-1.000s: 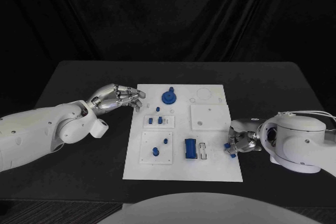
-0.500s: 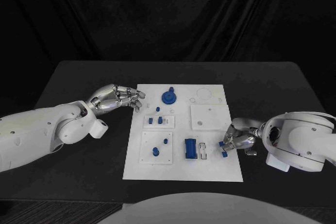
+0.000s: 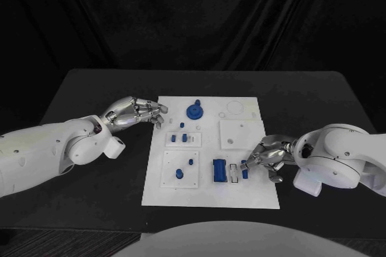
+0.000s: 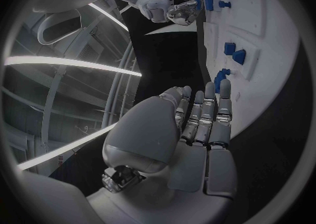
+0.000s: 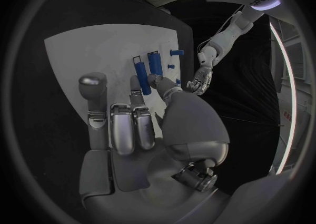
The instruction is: Assemble the parts on the task board
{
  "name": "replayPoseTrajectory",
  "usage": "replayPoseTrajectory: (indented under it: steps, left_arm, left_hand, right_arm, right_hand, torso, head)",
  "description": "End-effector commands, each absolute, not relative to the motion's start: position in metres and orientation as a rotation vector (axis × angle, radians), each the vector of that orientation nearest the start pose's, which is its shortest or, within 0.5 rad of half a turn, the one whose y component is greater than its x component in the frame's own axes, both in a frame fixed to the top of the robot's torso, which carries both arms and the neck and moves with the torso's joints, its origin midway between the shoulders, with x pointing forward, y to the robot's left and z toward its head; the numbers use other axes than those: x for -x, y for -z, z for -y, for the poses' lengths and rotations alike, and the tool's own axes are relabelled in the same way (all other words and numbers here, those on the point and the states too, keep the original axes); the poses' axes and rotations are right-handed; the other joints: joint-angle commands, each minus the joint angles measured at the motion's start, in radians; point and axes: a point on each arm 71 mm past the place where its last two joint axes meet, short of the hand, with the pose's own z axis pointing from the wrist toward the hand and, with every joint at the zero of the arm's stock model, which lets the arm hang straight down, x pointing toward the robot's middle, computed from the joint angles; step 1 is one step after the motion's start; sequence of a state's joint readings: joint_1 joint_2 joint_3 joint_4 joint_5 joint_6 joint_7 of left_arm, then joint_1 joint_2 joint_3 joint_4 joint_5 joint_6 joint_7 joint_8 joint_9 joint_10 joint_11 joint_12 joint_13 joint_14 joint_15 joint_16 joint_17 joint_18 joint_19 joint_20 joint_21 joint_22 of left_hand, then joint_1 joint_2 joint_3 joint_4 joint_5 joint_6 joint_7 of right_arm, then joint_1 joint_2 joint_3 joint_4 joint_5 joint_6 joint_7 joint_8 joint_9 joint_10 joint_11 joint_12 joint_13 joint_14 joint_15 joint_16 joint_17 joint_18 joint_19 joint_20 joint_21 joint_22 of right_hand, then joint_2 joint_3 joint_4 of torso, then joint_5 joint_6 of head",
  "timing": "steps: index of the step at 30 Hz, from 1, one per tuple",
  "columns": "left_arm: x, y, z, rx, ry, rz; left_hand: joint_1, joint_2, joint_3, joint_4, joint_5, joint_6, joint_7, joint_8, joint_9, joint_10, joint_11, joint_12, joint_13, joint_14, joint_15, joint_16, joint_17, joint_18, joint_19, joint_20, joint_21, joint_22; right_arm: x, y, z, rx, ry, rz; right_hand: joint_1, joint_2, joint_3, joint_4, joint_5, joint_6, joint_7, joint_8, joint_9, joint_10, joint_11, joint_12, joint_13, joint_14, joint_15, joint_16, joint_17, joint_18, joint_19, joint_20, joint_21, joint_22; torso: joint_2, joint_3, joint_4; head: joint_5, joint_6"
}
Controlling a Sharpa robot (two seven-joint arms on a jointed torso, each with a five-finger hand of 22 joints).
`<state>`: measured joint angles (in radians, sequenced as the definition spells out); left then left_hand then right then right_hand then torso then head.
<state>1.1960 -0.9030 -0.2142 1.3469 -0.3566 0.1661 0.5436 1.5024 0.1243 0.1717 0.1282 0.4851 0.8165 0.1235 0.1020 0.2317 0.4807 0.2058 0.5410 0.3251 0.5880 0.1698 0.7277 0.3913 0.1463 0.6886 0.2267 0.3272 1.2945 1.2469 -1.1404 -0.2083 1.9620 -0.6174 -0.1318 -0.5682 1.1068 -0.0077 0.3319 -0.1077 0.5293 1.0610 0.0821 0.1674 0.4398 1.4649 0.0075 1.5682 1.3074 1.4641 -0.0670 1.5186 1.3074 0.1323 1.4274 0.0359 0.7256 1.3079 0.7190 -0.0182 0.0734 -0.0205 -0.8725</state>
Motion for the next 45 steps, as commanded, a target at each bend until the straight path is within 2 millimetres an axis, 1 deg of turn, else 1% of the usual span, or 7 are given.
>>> replayPoseTrajectory:
  steps: [1,10,16,26,39,40,45]
  left_arm:
    - [-0.47,0.24,-0.264,0.662,1.682,-1.779]
    - [-0.47,0.24,-0.262,0.661,1.686,-1.781]
    - [-0.47,0.24,-0.262,0.661,1.687,-1.783]
    - [-0.47,0.241,-0.262,0.661,1.687,-1.786]
    - [-0.47,0.242,-0.262,0.663,1.689,-1.794]
    - [-0.47,0.242,-0.261,0.663,1.688,-1.794]
    - [-0.47,0.242,-0.261,0.664,1.688,-1.797]
  left_hand:
    - [-0.01,0.004,0.009,0.002,0.008,-0.005,0.002,0.007,-0.002,0.0,0.007,0.005,-0.002,-0.006,0.0,0.006,-0.002,-0.014,-0.005,-0.001,0.007,0.003]
    - [-0.01,0.004,0.009,0.002,0.008,-0.005,0.002,0.007,-0.002,0.0,0.007,0.005,-0.002,-0.006,0.0,0.006,-0.002,-0.014,-0.005,-0.001,0.007,0.003]
    - [-0.01,0.004,0.012,0.002,0.009,-0.005,0.002,0.007,-0.002,0.0,0.007,0.005,-0.003,-0.007,0.001,0.006,-0.002,-0.014,-0.006,-0.001,0.008,0.005]
    - [-0.01,0.004,0.012,0.002,0.009,-0.005,0.002,0.007,-0.002,0.0,0.007,0.005,-0.003,-0.007,0.001,0.006,-0.002,-0.014,-0.006,-0.001,0.008,0.005]
    - [-0.012,0.005,0.016,0.002,0.01,-0.006,0.003,0.007,-0.002,0.0,0.007,0.005,-0.004,-0.007,0.001,0.006,-0.003,-0.015,-0.007,-0.001,0.009,0.008]
    - [-0.012,0.005,0.016,0.002,0.01,-0.006,0.003,0.007,-0.002,0.0,0.007,0.005,-0.004,-0.007,0.001,0.006,-0.003,-0.015,-0.007,-0.001,0.009,0.008]
    - [-0.012,0.005,0.016,0.002,0.01,-0.006,0.003,0.007,-0.002,0.0,0.007,0.005,-0.004,-0.007,0.001,0.006,-0.003,-0.015,-0.007,-0.001,0.009,0.008]
  right_arm:
    - [-0.358,0.234,0.232,-0.842,-0.67,-2.456]
    - [-0.363,0.24,0.227,-0.845,-0.654,-2.472]
    - [-0.362,0.246,0.225,-0.821,-0.633,-2.512]
    - [-0.36,0.25,0.222,-0.793,-0.623,-2.538]
    - [-0.36,0.251,0.218,-0.775,-0.627,-2.553]
    - [-0.36,0.251,0.218,-0.774,-0.627,-2.554]
    - [-0.36,0.252,0.217,-0.772,-0.627,-2.556]
  right_hand:
    - [-0.015,0.003,0.102,-0.094,-0.007,-0.009,-0.003,0.004,0.003,0.106,-0.006,0.003,0.263,0.074,-0.001,0.001,0.081,0.01,-0.007,0.001,-0.003,0.064]
    - [-0.034,0.009,0.095,-0.081,-0.043,-0.021,-0.004,0.009,0.008,0.106,-0.007,0.003,0.263,0.073,-0.002,-0.001,0.078,0.01,-0.008,0.001,-0.009,0.061]
    - [-0.047,0.01,0.087,-0.07,-0.091,-0.039,-0.003,0.01,0.009,0.106,-0.006,0.003,0.263,0.072,-0.001,-0.004,0.069,0.012,-0.011,0.001,-0.024,0.057]
    - [-0.05,0.01,0.084,-0.067,-0.102,-0.043,-0.002,0.011,0.01,0.106,-0.005,0.003,0.263,0.071,0.0,-0.004,0.068,0.013,-0.012,0.002,-0.027,0.055]
    - [-0.062,0.011,0.074,-0.052,-0.147,-0.055,-0.001,0.014,0.01,0.106,-0.004,0.003,0.263,0.07,0.001,-0.007,0.062,0.014,-0.014,0.003,-0.036,0.052]
    - [-0.072,0.011,0.067,-0.041,-0.173,-0.061,0.001,0.014,0.01,0.106,-0.002,0.003,0.263,0.07,0.002,-0.007,0.06,0.014,-0.015,0.004,-0.04,0.05]
    - [-0.104,0.006,0.043,-0.01,-0.211,-0.069,0.003,0.015,0.008,0.106,0.0,0.003,0.263,0.069,0.004,-0.009,0.055,0.015,-0.016,0.006,-0.048,0.046]
  torso:
    - [0.0,-0.0004,0.0023]
    - [0.0,0.0007,-0.0017]
    - [-0.001,0.0005,-0.0014]
    - [-0.001,0.0007,-0.0006]
    - [-0.002,0.0003,-0.0022]
    - [-0.002,0.0003,-0.0023]
    - [-0.002,0.0002,-0.002]
  head:
    - [-0.002,0.0]
    - [0.001,0.0]
    - [0.004,0.0]
    - [0.004,0.0]
    - [0.007,0.0]
    - [0.007,0.0]
    - [0.008,0.0]
